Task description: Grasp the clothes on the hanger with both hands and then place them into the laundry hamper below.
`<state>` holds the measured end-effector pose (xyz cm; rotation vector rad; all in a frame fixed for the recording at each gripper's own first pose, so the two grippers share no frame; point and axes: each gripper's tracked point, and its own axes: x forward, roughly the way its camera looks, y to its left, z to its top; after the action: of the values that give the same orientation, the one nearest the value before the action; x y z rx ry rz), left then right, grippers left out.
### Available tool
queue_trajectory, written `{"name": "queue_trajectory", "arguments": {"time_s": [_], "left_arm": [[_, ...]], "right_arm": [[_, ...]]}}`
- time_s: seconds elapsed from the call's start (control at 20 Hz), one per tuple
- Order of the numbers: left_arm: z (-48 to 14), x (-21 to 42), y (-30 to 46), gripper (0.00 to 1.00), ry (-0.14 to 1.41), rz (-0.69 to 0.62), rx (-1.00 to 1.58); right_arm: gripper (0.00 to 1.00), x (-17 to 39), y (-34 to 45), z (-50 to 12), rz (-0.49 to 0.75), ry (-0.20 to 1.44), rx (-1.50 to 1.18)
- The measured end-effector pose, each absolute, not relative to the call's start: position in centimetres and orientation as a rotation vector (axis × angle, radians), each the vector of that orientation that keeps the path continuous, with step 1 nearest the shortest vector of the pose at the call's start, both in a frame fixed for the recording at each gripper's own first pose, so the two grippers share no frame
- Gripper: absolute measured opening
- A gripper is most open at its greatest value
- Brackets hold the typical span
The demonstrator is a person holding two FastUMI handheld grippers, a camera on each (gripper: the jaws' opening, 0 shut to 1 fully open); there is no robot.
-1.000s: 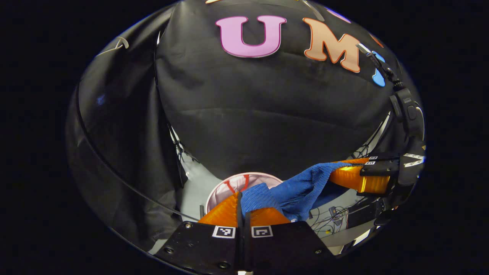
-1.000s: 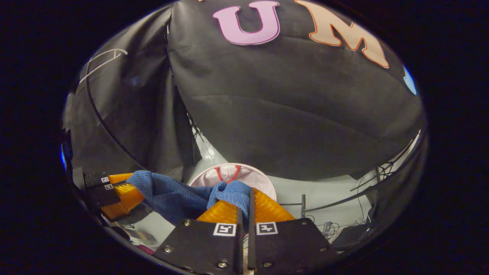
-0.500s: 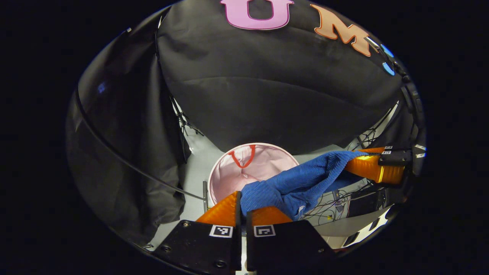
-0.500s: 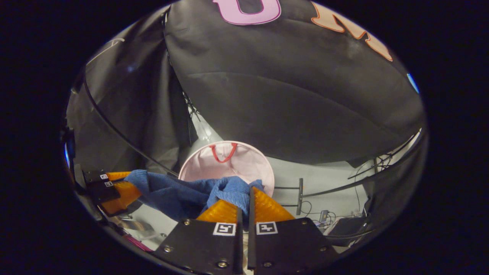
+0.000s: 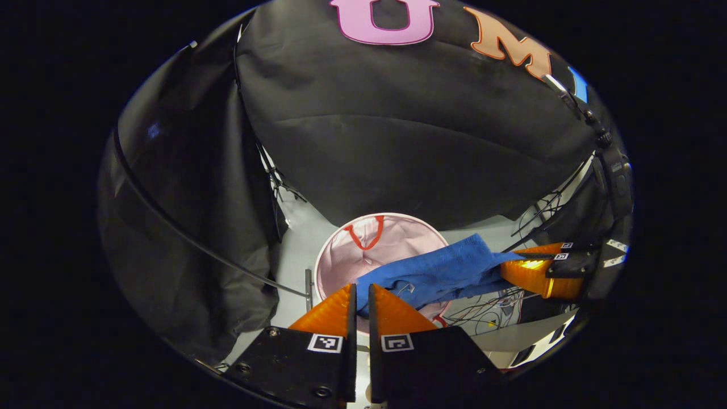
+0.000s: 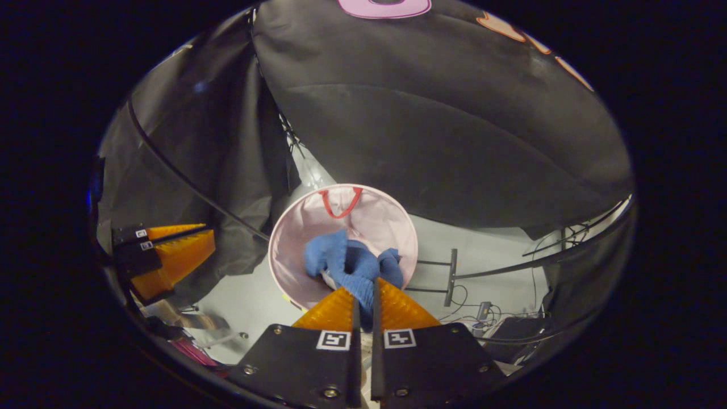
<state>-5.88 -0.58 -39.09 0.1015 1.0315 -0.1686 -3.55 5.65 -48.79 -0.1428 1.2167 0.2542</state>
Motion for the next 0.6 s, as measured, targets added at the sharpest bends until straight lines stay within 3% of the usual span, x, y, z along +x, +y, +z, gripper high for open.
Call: {"name": "queue_trajectory", "arguments": {"time_s": [0.3, 0.6], "left_arm": [[-38.3, -5.5, -0.7, 0.11, 1.021, -0.152, 0.092], [-34.0, -3.7, -1.1, 0.11, 0.889, -0.145, 0.067]], "right_arm": [[0.07, -1.6, 6.3, -45.7, 0.24, 1.145, -0.099], [0.07, 1.2, 7.0, -39.8, 0.209, 0.994, -0.089]]}}
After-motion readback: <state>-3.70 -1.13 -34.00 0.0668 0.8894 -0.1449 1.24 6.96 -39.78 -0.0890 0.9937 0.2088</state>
